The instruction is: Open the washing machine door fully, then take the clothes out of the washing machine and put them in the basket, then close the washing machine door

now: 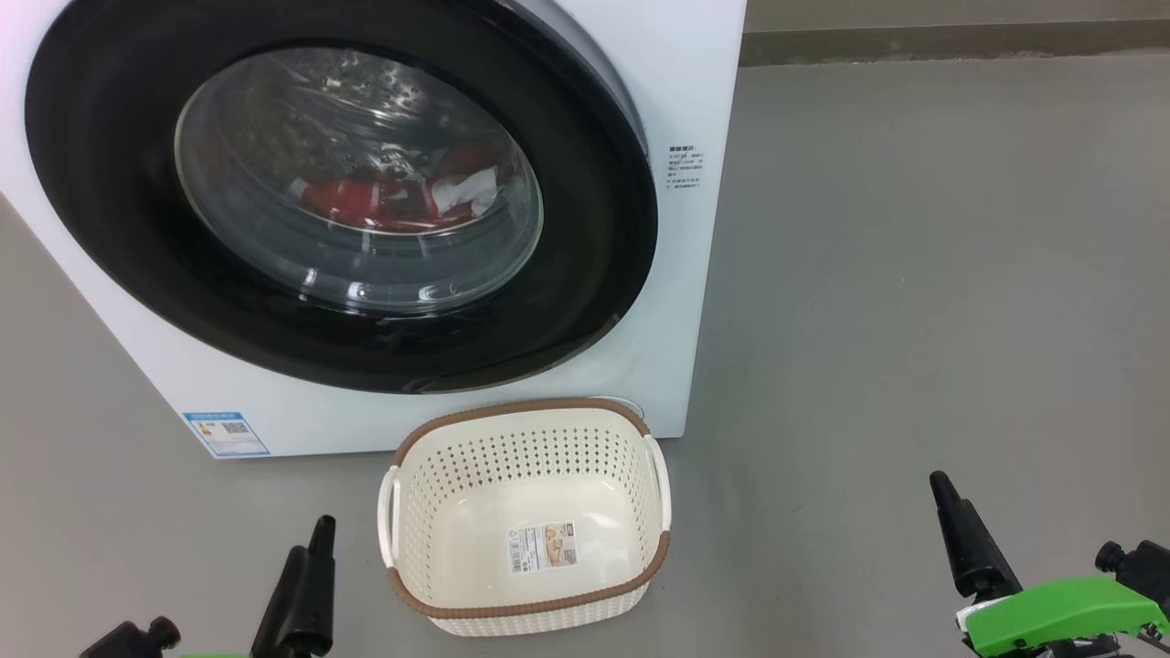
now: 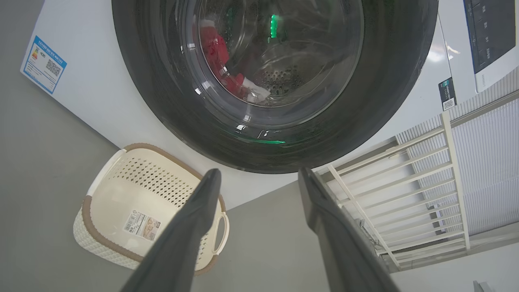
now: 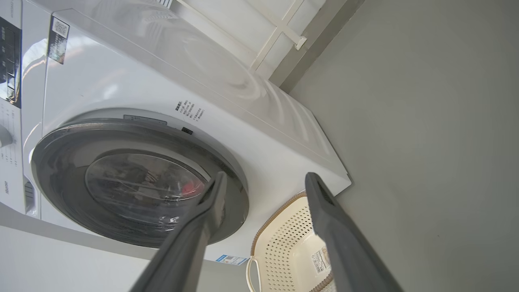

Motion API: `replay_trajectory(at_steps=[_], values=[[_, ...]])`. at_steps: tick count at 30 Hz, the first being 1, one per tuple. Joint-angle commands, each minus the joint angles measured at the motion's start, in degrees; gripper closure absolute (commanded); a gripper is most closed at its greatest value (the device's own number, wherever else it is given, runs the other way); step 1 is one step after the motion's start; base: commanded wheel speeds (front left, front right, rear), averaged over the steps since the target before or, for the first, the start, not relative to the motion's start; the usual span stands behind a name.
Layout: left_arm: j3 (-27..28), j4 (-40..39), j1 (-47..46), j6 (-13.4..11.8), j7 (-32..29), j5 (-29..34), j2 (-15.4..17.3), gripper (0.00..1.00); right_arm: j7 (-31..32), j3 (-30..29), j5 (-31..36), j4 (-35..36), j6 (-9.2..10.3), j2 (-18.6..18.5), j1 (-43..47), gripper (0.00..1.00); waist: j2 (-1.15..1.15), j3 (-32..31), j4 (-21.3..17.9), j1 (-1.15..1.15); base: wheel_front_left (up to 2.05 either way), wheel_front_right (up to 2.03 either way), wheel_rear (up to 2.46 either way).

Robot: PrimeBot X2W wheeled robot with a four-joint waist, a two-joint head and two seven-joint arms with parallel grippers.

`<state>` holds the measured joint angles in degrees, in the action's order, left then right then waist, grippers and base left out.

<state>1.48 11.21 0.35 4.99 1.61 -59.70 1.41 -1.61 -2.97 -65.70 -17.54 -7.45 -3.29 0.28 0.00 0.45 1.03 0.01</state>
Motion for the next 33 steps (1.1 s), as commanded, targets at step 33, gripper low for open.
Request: replay_trajectory(at_steps=[33], values=[[-1.71, -5.64, 1.21, -2.23, 6.14, 26.04, 1.17, 0.0, -6.19, 2.14, 23.46, 2.59, -0.03, -2.48, 0.79, 0.0, 0.0, 0.43, -0.23, -0.01, 0.0, 0.0, 0.0]])
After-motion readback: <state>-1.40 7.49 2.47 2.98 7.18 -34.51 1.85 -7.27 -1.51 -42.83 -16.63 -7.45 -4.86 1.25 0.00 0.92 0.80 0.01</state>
